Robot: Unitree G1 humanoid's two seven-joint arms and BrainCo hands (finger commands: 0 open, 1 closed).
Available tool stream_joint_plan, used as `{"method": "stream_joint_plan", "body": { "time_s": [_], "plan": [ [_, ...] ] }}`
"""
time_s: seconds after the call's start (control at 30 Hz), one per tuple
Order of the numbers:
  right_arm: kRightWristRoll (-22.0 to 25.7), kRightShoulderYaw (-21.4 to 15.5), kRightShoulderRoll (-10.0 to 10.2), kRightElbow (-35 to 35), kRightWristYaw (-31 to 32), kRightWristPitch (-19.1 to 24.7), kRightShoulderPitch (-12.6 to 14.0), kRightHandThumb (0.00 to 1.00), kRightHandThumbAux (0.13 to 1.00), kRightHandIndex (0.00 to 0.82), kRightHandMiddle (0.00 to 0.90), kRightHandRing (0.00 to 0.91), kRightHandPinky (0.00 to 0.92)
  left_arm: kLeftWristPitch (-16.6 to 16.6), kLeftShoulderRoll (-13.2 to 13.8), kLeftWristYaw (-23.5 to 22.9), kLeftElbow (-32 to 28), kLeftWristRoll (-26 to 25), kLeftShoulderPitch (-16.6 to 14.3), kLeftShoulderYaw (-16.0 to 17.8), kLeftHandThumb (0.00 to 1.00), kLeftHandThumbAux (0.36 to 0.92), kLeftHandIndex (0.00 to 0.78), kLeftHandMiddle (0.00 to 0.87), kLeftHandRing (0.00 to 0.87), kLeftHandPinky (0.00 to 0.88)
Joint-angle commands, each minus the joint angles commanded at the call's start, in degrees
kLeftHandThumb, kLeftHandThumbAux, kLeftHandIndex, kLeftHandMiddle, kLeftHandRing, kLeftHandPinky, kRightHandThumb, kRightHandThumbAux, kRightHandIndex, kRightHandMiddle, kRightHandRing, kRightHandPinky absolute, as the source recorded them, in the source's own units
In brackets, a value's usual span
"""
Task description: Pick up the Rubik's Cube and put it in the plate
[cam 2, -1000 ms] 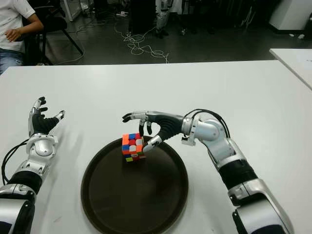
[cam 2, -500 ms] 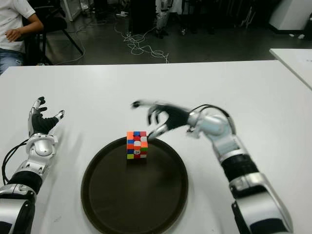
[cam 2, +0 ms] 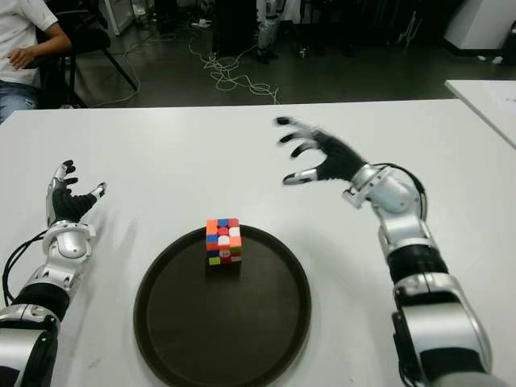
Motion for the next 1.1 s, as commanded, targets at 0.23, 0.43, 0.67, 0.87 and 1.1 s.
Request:
{"method": "stream_joint_plan", "body": {
  "time_s": [0.23,0.43,0.67,0.87,1.1],
  "plan": [
    [-3.4,-0.5,0.8,6.3,-9.2,-2.3,-0.8,0.0,0.846,0.0,0.0,0.0,0.0,-0.4,0.2,-0.5,0.0,-0.1,0.0,0.0,0.279,0.766,0.111,0.17,0.181,0.222],
    [-4.4,-0.4,1.5,9.7,-12.6,-2.5,-1.3,0.0,0.844,0.0,0.0,0.0,0.0,-0.4,0.4,-0.4,0.2,0.2,-0.1,-0.2,0.268,0.763,0.109,0.167,0.175,0.207],
    [-6.1,-0.5,1.5,15.6,-17.2,1.2,-2.7,0.0,0.796,0.0,0.0,0.0,0.0,-0.3,0.7,-0.6,0.2,0.3,-0.1,-0.3,0.245,0.749,0.105,0.169,0.172,0.198],
    [-7.8,-0.3,1.6,17.8,-23.0,3.3,-1.9,0.0,0.716,0.001,0.0,0.0,0.0,-0.3,0.9,-0.5,0.1,0.4,0.1,-0.4,0.242,0.747,0.106,0.173,0.182,0.213],
    [-8.9,-0.2,2.2,18.1,-27.1,5.7,-2.4,0.0,0.675,0.012,0.0,0.0,0.0,-0.7,1.2,-0.6,0.5,0.5,0.1,-0.6,0.273,0.753,0.109,0.171,0.179,0.211]
  ]
}}
